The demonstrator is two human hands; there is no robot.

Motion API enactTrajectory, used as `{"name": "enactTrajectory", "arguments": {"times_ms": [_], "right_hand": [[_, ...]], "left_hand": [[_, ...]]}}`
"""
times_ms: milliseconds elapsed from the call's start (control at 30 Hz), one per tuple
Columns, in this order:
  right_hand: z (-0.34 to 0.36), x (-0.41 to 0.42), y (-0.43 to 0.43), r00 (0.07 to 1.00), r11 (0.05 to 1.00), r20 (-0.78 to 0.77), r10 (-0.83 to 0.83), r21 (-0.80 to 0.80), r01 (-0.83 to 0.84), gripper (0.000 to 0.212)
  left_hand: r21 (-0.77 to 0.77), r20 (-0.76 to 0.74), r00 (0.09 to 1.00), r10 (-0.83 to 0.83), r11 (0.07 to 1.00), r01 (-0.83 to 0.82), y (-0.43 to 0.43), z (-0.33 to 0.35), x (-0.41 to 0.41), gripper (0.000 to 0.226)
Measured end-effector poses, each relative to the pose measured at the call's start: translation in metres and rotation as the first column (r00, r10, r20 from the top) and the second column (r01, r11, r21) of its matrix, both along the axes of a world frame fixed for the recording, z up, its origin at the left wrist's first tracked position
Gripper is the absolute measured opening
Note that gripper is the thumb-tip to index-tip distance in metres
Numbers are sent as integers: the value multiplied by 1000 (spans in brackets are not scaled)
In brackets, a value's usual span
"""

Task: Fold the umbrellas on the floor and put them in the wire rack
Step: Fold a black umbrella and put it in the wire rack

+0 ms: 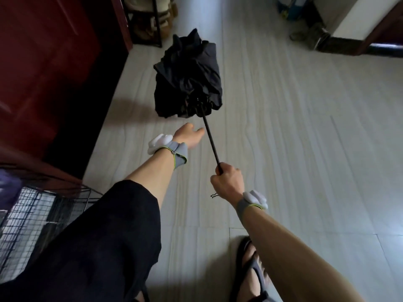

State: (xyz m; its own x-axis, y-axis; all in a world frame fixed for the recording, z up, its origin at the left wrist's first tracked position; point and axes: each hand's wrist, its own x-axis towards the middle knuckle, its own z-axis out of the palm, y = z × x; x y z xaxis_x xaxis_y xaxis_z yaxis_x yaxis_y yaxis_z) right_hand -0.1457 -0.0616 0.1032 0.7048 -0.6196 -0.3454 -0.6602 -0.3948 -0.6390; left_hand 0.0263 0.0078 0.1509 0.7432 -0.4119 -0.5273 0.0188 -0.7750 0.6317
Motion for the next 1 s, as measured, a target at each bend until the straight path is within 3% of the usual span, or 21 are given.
{"name": "enactTrajectory", "arguments": {"times_ms": [100, 200, 267, 333, 467, 567, 667, 733, 833, 933, 1000], "right_hand": [[22, -15, 10, 996, 996, 29, 81, -28, -80, 13], [41, -30, 16, 989, 989, 57, 139, -52, -136, 19], [59, -36, 17, 974, 973, 86, 212, -109, -202, 29], [83, -36, 14, 953, 950, 106, 282, -166, -263, 44], [143, -24, -5, 949, 997, 307, 70, -61, -54, 69], [192, -15, -17, 847, 970, 498, -186, 229, 78, 86], [217, -11, -27, 794, 866, 512, -328, 498, 37, 85], [219, -11, -29, 788, 814, 516, -335, 580, -33, 91], [210, -5, -28, 775, 744, 526, -351, 659, -111, 83], [200, 2, -26, 709, 706, 526, -471, 706, -55, 73], [194, 3, -27, 699, 711, 501, -511, 703, 16, 76]], "left_hand": [[-233, -84, 983, 162, 956, -177, 7, 32, -15, 55], [-501, -276, 915, 294, 768, -398, 11, 67, -32, 24], [-587, -327, 891, 316, 670, -454, 17, 90, -43, 10], [-606, -301, 900, 315, 666, -436, 25, 106, -50, 7], [-541, -95, 952, 291, 787, -295, 53, 124, -69, 13], [-465, 71, 980, 186, 876, -132, 73, 129, -87, 13], [-397, 208, 975, 79, 918, 11, 85, 126, -100, 11], [-349, 321, 947, -7, 929, 125, 89, 122, -105, 11], [-140, 467, 859, -211, 941, 307, 89, 120, -110, 15], [21, 496, 803, -330, 929, 369, 88, 119, -108, 20], [-7, 438, 841, -318, 934, 357, 89, 118, -107, 17]]}}
